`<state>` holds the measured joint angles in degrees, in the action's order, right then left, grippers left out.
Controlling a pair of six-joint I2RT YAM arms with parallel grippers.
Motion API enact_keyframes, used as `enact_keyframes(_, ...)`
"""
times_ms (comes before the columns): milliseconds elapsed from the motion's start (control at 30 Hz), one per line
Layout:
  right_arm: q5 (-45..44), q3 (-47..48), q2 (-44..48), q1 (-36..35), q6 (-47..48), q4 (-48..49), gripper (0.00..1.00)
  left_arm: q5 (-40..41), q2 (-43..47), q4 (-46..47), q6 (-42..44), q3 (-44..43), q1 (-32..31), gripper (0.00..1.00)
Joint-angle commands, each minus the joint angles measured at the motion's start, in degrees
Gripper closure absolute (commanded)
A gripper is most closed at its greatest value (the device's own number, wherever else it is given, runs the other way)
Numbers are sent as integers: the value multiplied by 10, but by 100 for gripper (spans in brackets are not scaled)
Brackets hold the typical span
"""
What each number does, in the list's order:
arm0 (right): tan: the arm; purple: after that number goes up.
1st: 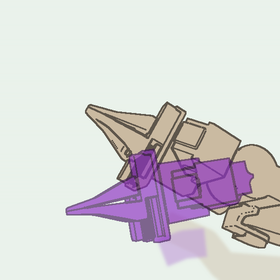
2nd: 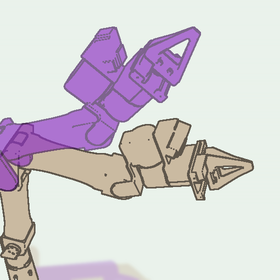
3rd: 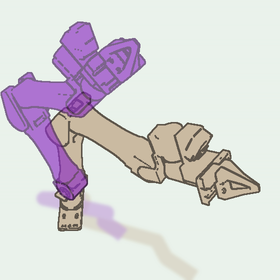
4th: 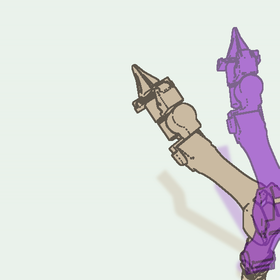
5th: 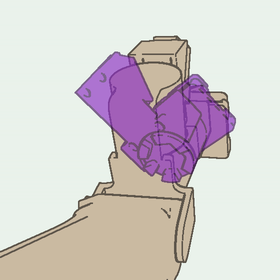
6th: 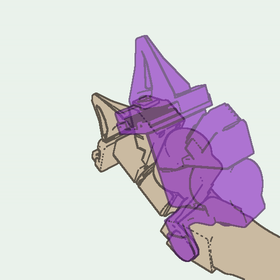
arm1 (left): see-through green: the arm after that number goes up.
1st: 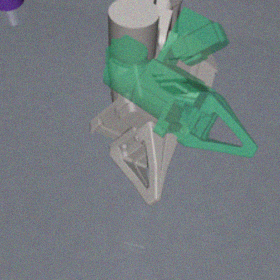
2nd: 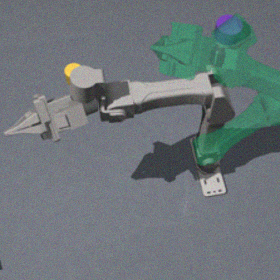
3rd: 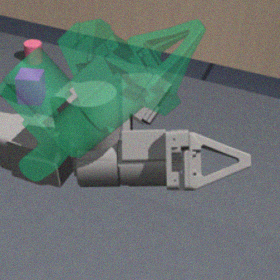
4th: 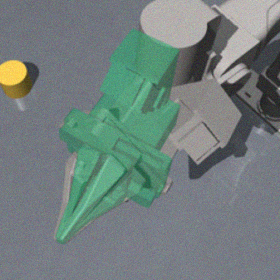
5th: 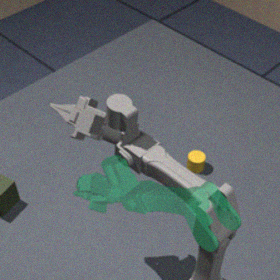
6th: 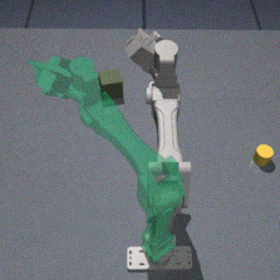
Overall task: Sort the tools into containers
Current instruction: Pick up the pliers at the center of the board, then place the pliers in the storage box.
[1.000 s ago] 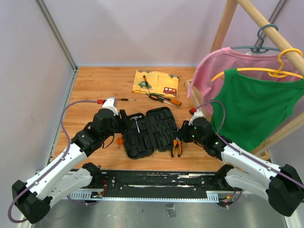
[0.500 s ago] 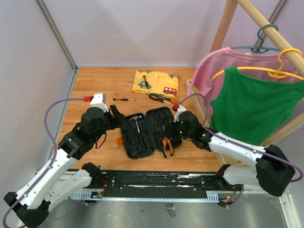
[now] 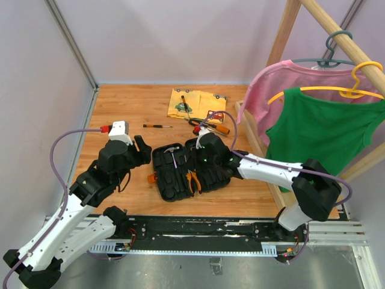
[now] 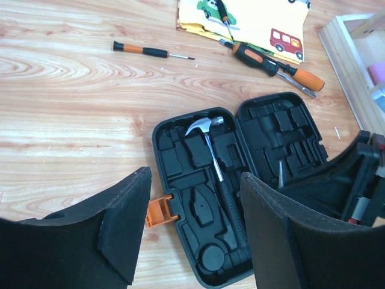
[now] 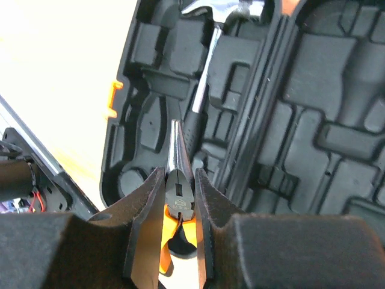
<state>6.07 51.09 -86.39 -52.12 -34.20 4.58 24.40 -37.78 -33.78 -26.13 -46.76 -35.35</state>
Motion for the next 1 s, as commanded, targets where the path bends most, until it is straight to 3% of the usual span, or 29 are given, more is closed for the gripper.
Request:
enact_keyframes(0,0,63,-44,-8,-25,8,99,18,0,6,4,8,-2,35)
enact_keyframes(333,8,149,-152,-11,-70,-12,99,17,2,8,4,10,-2,34)
enact_keyframes(967,-8,253,-242,-32,-103,-60,99,15,-4,12,3,11,-2,34)
